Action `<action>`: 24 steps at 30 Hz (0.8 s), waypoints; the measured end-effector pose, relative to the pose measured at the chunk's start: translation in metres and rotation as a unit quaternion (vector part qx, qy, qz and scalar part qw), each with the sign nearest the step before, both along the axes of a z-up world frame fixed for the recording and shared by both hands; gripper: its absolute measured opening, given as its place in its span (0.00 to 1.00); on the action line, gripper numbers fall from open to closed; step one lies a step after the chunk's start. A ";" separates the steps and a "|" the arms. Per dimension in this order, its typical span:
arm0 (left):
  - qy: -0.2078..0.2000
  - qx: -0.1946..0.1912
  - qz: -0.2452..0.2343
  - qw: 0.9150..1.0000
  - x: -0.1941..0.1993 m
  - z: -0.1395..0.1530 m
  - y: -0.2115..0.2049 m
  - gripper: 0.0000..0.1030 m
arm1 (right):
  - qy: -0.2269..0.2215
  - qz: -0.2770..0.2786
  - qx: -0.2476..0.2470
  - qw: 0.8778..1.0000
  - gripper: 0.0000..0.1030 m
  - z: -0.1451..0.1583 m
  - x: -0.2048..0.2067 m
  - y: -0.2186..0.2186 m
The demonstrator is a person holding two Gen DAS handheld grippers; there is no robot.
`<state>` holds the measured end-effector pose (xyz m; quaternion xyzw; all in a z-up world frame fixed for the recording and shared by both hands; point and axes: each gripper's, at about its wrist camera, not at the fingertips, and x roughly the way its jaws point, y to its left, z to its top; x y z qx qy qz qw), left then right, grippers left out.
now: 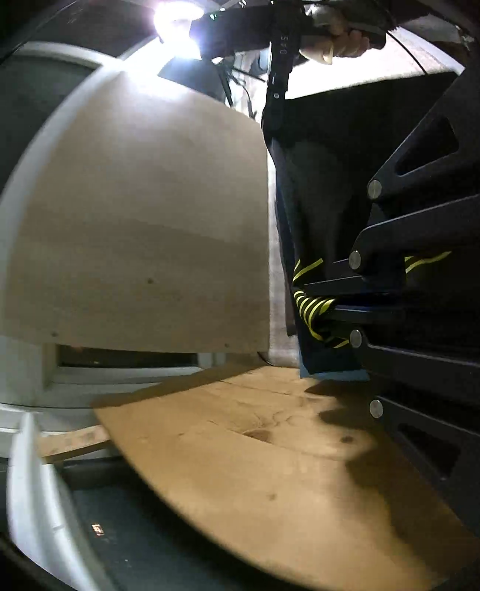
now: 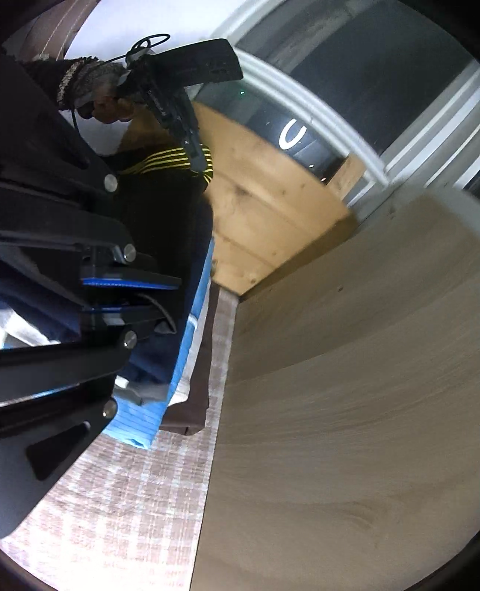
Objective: Fold clothes
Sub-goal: 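Lift the shorts with both grippers and carry them toward the folded clothes stack, then lower the shorts onto the clothes stack and open both grippers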
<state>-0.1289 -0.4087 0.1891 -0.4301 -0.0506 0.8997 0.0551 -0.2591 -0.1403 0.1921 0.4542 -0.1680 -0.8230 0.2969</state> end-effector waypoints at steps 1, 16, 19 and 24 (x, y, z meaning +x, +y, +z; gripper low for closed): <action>-0.006 -0.001 0.005 1.000 -0.004 -0.005 -0.003 0.08 | -0.005 0.001 0.002 1.000 0.07 -0.005 -0.005 -0.001; -0.029 -0.075 0.080 0.994 0.004 0.003 -0.021 0.43 | -0.112 0.017 -0.029 0.993 0.47 -0.016 -0.033 0.031; 0.013 -0.066 0.058 0.996 0.030 0.022 -0.009 0.42 | -0.060 -0.026 -0.053 0.996 0.47 0.002 -0.021 0.056; -0.012 -0.067 0.038 0.997 0.017 -0.007 0.000 0.44 | 0.091 0.017 0.011 0.996 0.32 0.045 0.032 0.023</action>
